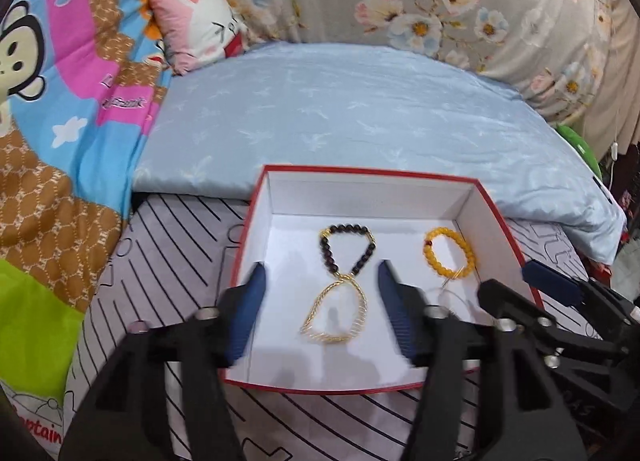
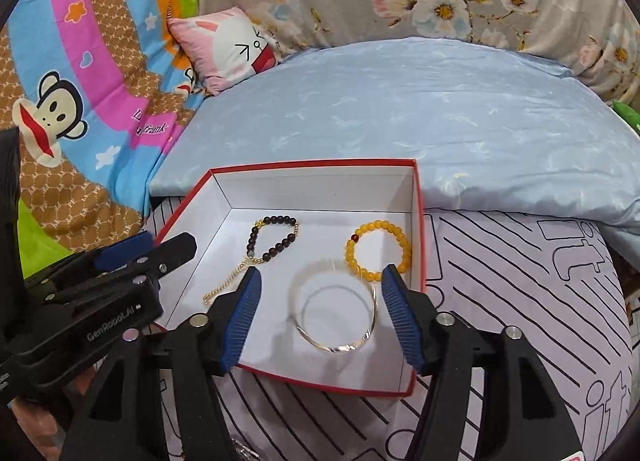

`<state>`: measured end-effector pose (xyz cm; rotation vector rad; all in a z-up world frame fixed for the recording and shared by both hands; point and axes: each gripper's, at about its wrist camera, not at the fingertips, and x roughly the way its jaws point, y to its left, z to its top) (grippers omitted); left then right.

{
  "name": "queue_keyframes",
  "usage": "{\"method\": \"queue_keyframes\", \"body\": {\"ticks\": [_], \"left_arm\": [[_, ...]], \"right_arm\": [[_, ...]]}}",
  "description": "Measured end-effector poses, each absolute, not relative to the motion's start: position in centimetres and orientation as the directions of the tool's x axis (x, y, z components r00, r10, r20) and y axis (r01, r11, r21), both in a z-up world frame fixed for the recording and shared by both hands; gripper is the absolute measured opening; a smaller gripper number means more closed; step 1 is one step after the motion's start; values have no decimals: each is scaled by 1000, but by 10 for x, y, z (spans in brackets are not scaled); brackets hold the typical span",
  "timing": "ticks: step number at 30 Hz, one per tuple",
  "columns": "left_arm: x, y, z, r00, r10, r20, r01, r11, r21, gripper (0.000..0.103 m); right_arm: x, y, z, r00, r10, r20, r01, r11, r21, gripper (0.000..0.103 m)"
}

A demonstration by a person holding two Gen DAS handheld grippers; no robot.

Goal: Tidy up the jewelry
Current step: 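Withdraw both tools from the box toward the remaining jewelry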

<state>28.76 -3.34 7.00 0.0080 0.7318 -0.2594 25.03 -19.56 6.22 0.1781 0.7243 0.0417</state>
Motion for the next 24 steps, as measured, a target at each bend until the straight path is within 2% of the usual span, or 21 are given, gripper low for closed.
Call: {"method": "queue_keyframes", "body": {"ticks": [11, 18, 24], "left_arm": [[210, 5, 80, 738, -234, -633, 234, 968, -85, 59], [148, 21, 54, 712, -218, -667, 227, 971, -75, 61], [103, 29, 29, 674, -243, -698, 222, 967, -123, 62]], "right_arm": [[153, -201, 65, 762, 128, -635, 21, 975, 221, 65], [82, -188, 37, 727, 110, -678, 48, 976, 210, 65], [40, -174, 17, 701, 112, -705, 42, 979, 198, 65]]}}
